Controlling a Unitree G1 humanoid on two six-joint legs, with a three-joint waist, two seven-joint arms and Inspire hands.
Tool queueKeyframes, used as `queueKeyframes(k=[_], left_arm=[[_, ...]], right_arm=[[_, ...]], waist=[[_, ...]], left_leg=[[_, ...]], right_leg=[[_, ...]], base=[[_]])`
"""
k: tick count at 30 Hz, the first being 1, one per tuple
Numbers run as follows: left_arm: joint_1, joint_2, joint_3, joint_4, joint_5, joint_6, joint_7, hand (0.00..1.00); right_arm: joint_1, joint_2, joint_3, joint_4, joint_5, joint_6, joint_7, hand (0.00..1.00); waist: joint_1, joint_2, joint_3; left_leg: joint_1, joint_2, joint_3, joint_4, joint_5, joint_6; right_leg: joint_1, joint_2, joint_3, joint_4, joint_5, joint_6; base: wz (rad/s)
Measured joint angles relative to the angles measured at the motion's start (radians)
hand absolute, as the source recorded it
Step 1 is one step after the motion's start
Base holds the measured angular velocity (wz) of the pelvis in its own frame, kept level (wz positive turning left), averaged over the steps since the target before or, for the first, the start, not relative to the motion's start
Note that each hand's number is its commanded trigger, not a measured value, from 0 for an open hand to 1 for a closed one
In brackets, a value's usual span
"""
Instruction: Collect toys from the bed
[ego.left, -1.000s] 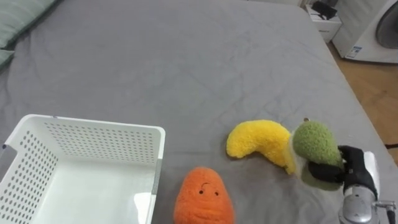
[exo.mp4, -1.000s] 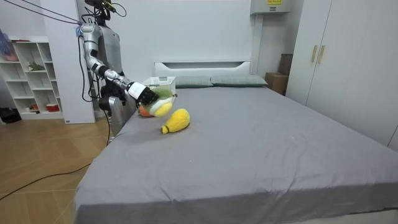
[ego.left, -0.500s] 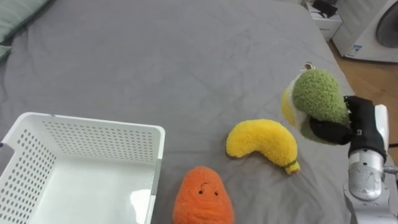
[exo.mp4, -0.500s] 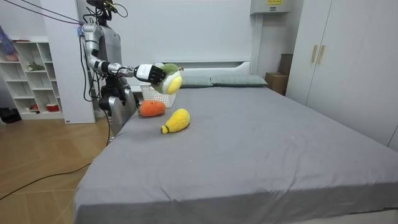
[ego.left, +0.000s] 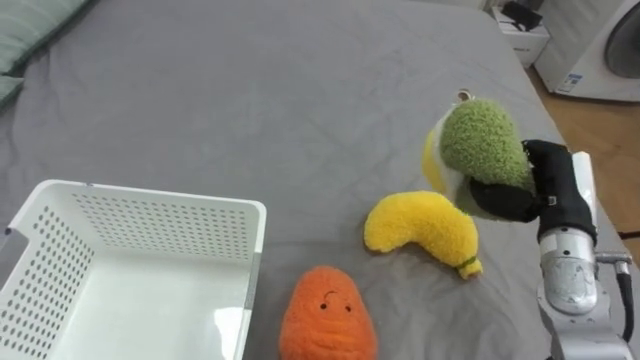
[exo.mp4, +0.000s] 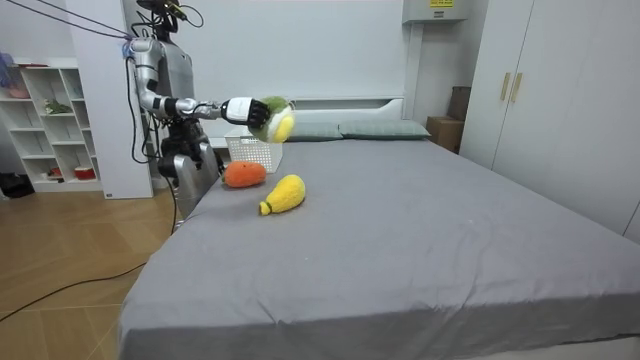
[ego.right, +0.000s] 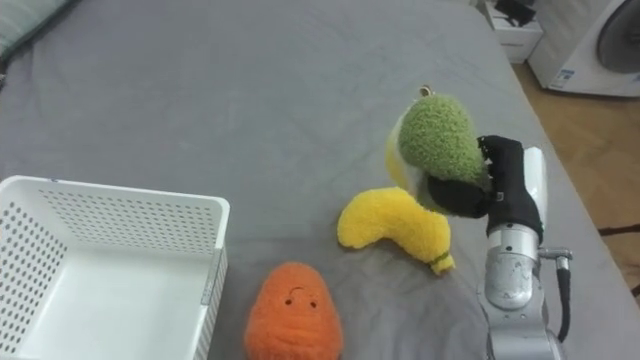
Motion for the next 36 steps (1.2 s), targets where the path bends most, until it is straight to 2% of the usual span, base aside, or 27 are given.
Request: queueKeyframes(k=[5,8,11,15,21,23,28,30,36], left_arm=[[-0.009,0.001,-0.002,0.002,-0.002,0.000,-0.007,0.00],[-0.016,0.001,-0.010,0.002,-0.001,0.000,-0.015,0.00],[-0.020,0.000,-0.020,0.000,0.007,0.000,-0.018,0.00],[-0.029,-0.003,-0.029,-0.004,0.017,0.000,-0.018,0.00],[-0.040,-0.008,-0.038,-0.005,0.016,0.000,-0.018,0.00],[-0.043,-0.010,-0.039,-0.003,0.016,0.000,-0.018,0.00],[-0.053,-0.011,-0.039,-0.001,0.016,0.000,-0.023,0.00],[-0.056,-0.011,-0.041,0.005,0.016,0.000,-0.027,0.00],[-0.086,-0.002,-0.063,0.028,0.012,-0.001,-0.029,0.00]], right_arm=[[-0.014,-0.001,0.041,-0.047,0.032,0.001,0.040,1.00],[-0.046,-0.002,0.075,-0.071,0.018,0.015,0.075,1.00],[-0.054,-0.002,0.109,-0.123,0.013,0.029,0.102,1.00],[-0.077,0.000,0.155,-0.146,0.014,0.029,0.152,1.00],[-0.079,0.008,0.157,-0.149,0.004,0.030,0.184,1.00],[-0.079,0.009,0.171,-0.150,-0.014,0.031,0.189,1.00],[-0.088,0.024,0.235,-0.163,-0.037,0.032,0.241,1.00],[-0.111,0.038,0.262,-0.164,-0.060,0.050,0.263,1.00],[-0.156,0.047,0.318,-0.164,-0.109,0.053,0.293,1.00]], waist=[[0.008,-0.002,0.0033],[0.016,0.001,0.0045],[0.032,0.005,0.0029],[0.041,0.007,0.0022],[0.062,0.016,-0.0014],[0.080,0.018,-0.0021],[0.097,0.016,-0.0031],[0.107,0.015,-0.0033],[0.119,0.007,0.0021]], left_leg=[[-0.005,0.000,-0.012,0.000,0.000,0.000],[-0.009,0.000,-0.018,-0.006,0.000,0.000],[-0.014,0.000,-0.023,-0.003,0.001,-0.001],[-0.019,-0.001,-0.032,0.004,0.001,0.000],[-0.028,-0.002,-0.048,0.012,0.001,0.000],[-0.029,-0.002,-0.047,0.013,0.001,-0.001],[-0.031,-0.001,-0.049,0.009,0.001,-0.002],[-0.032,-0.001,-0.050,0.010,0.001,-0.002],[-0.035,-0.004,-0.078,0.010,0.005,-0.001]], right_leg=[[-0.001,-0.001,-0.008,0.000,0.000,0.000],[-0.003,0.000,-0.013,0.000,0.000,0.000],[-0.003,-0.001,-0.023,-0.002,0.000,0.000],[-0.002,-0.003,-0.034,-0.001,0.000,0.000],[-0.001,-0.006,-0.047,-0.001,0.000,0.000],[-0.002,-0.005,-0.047,0.000,0.000,0.000],[-0.002,-0.005,-0.050,0.000,0.000,-0.001],[-0.001,-0.005,-0.052,0.000,0.000,-0.001],[0.008,-0.010,-0.080,-0.003,0.000,-0.001]], base=[[0.04],[0.07],[0.07],[0.07],[0.07],[0.00],[0.02],[0.00],[0.13]])
